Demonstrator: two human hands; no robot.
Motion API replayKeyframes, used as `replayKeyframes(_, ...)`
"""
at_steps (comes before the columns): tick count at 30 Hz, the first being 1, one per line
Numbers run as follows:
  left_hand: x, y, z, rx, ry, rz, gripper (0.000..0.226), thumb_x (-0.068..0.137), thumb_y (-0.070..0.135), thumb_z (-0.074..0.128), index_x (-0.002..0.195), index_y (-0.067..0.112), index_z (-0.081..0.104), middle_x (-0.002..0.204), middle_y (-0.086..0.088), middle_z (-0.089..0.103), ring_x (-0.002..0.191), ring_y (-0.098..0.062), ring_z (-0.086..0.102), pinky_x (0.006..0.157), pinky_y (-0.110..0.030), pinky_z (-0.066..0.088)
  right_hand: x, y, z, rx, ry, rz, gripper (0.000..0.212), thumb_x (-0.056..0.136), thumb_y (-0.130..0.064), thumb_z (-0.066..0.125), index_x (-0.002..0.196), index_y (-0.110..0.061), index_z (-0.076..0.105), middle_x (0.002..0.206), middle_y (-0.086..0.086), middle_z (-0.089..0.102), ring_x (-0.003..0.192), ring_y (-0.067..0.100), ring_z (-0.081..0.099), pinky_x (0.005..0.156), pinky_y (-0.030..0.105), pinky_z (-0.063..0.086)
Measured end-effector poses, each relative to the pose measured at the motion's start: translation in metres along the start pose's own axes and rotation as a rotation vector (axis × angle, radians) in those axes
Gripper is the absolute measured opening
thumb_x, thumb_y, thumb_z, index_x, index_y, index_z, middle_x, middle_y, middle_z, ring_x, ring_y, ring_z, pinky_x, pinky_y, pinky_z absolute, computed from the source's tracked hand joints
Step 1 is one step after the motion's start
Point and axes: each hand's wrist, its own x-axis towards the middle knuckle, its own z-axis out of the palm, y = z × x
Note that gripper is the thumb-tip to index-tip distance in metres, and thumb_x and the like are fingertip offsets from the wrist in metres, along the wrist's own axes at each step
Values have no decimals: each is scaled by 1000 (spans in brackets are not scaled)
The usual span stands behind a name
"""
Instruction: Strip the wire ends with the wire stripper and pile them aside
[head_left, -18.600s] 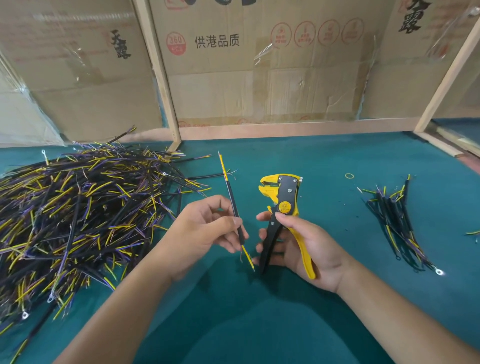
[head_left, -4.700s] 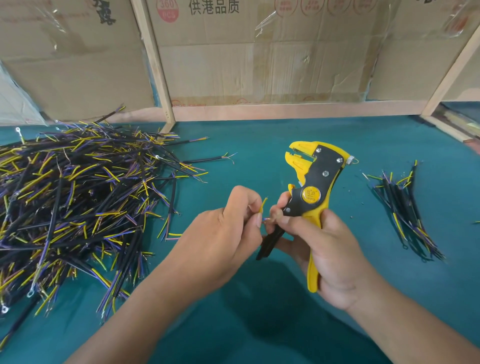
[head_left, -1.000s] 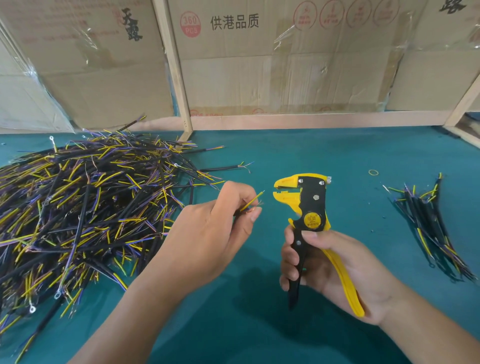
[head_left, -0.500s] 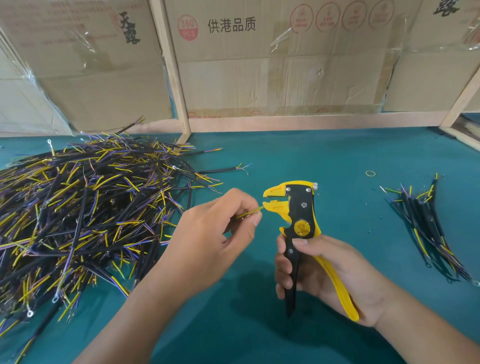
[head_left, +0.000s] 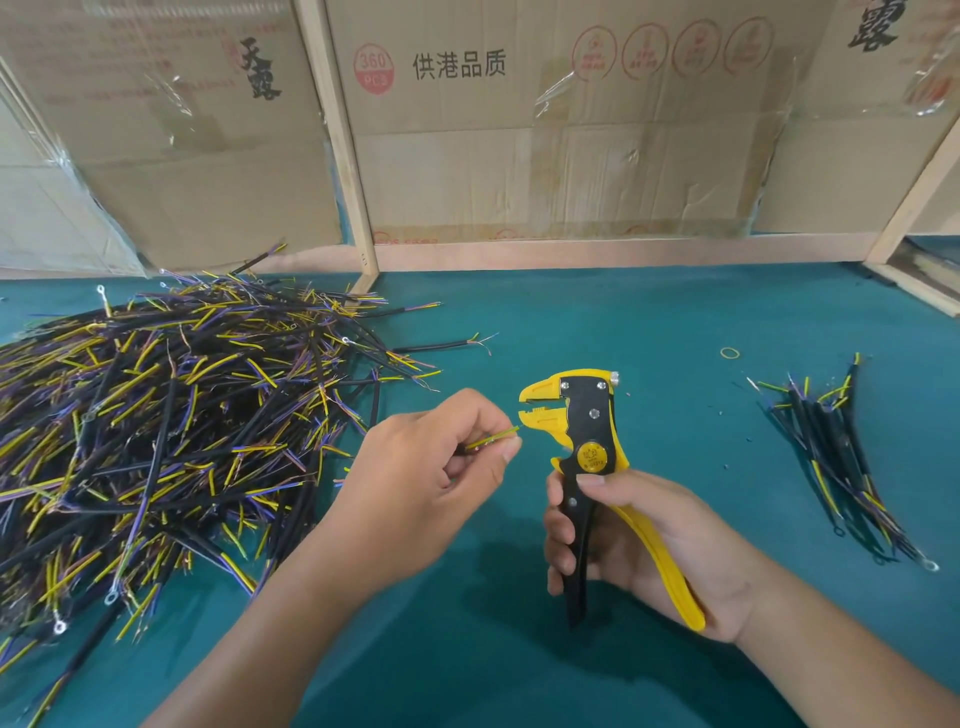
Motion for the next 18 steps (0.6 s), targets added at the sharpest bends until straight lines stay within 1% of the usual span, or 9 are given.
replayKeyframes(6, 0, -4, 3, -42, 1, -27, 19, 90, 47, 52, 86, 28, 52, 58, 0, 46, 46, -7, 29, 47, -14, 26, 1, 0, -1, -3, -7, 26, 30, 85, -31, 69, 100, -6, 62, 83, 14, 51, 73, 31, 53, 78, 50, 53)
replayKeyframes(8, 0, -4, 3, -88, 8, -35, 17, 88, 47, 57, 88, 31, 55, 55, 6, 39, 45, -8, 27, 47, -11, 24, 2, 0, -2, 2, -5, 38, 30, 84, -31, 69, 99, -6, 62, 82, 14, 51, 72, 31, 53, 77, 50, 52)
replayKeyframes(10, 1, -5, 3, -92, -2, -30, 19, 85, 49, 64, 96, 36, 56, 58, 10, 33, 50, -9, 27, 50, -11, 24, 3, -1, -2, 13, -6, 54, 30, 84, -32, 68, 98, -6, 62, 82, 14, 51, 72, 31, 53, 77, 50, 52)
replayKeyframes(12, 2, -7, 3, -66, -21, -26, 28, 82, 51, 67, 104, 39, 54, 61, 11, 33, 54, -9, 28, 53, -14, 27, 4, -1, -3, 24, -6, 70, 30, 84, -33, 68, 98, -7, 61, 82, 14, 51, 72, 30, 53, 77, 50, 51)
replayKeyframes(15, 2, -11, 6, -37, -32, -38, 36, 80, 51, 68, 110, 40, 50, 63, 12, 34, 58, -10, 32, 56, -17, 29, 6, -2, -5, 31, -3, 96, 30, 85, -33, 67, 98, -6, 61, 83, 16, 53, 74, 33, 56, 81, 52, 52)
replayKeyframes(18, 3, -12, 8, -24, -34, -40, 38, 81, 51, 65, 112, 41, 46, 65, 12, 36, 61, -14, 35, 60, -27, 36, 6, -2, -7, -9, -3, 141, 32, 88, -33, 61, 100, -3, 64, 88, 20, 61, 83, 38, 65, 88, 53, 52)
